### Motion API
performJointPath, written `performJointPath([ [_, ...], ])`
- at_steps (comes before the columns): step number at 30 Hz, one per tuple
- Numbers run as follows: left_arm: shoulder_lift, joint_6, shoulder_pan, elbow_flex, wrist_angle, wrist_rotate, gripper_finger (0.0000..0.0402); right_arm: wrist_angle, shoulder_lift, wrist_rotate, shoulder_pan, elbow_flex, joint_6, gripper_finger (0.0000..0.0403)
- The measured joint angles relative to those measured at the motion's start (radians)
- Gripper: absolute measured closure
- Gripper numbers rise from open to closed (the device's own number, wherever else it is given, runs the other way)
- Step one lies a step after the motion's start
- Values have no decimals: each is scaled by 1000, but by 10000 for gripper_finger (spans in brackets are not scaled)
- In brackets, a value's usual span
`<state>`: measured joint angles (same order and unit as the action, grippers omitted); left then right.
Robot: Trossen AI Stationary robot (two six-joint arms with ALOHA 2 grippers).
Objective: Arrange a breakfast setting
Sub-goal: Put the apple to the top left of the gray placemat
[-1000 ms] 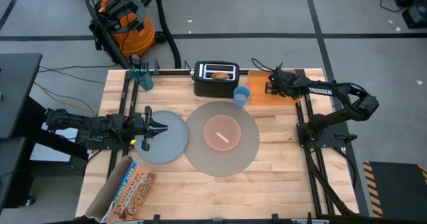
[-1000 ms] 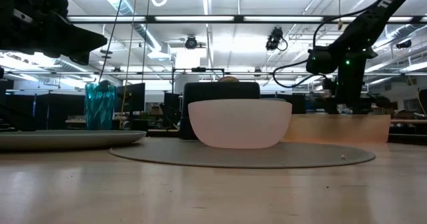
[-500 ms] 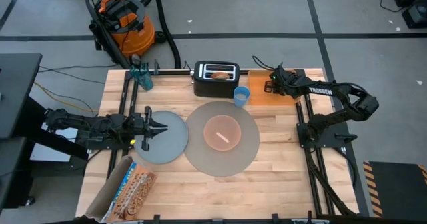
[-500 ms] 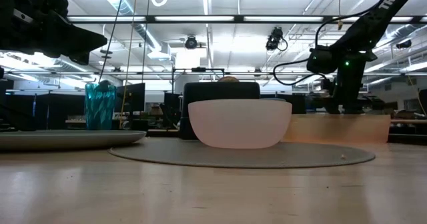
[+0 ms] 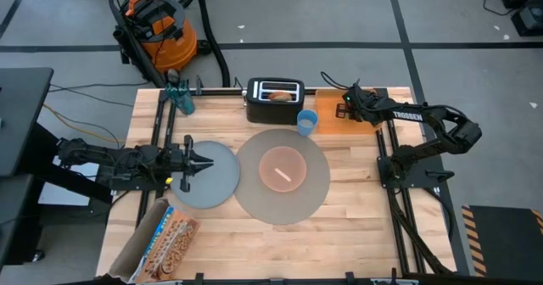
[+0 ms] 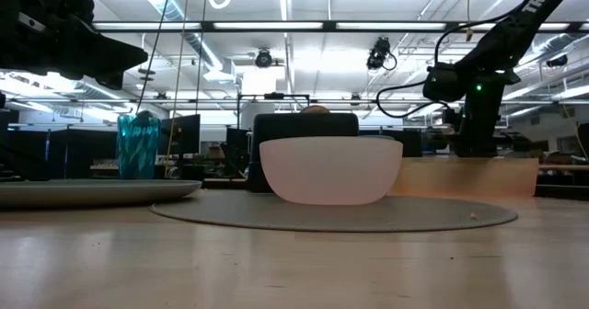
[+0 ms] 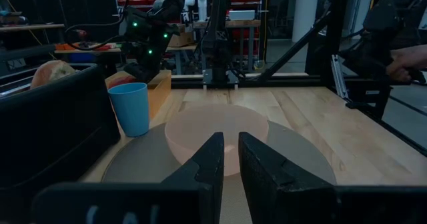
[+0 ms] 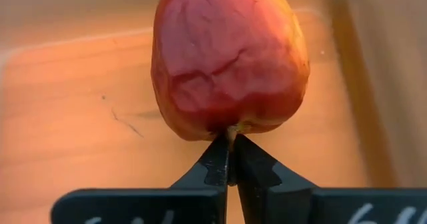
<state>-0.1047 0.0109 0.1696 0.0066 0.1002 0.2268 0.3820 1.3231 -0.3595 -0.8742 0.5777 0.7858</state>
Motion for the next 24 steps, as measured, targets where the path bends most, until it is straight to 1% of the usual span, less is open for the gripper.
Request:
performJointPath([
  [4,0,0,0,0,0,0,347,2,-3,2,0,0,-9,378],
  [7,0,0,0,0,0,0,347,12,-20,1,11,0,-39,384],
  [10,0,0,0,0,0,0,347,21,-56,-13,37,1,-80,385],
  [14,0,0,0,0,0,0,347,77,-105,-31,70,37,-114,385],
  [18,0,0,0,0,0,0,347,198,-153,-66,119,107,-181,385],
  [24,0,0,0,0,0,0,347,479,-189,-176,230,257,-304,385],
])
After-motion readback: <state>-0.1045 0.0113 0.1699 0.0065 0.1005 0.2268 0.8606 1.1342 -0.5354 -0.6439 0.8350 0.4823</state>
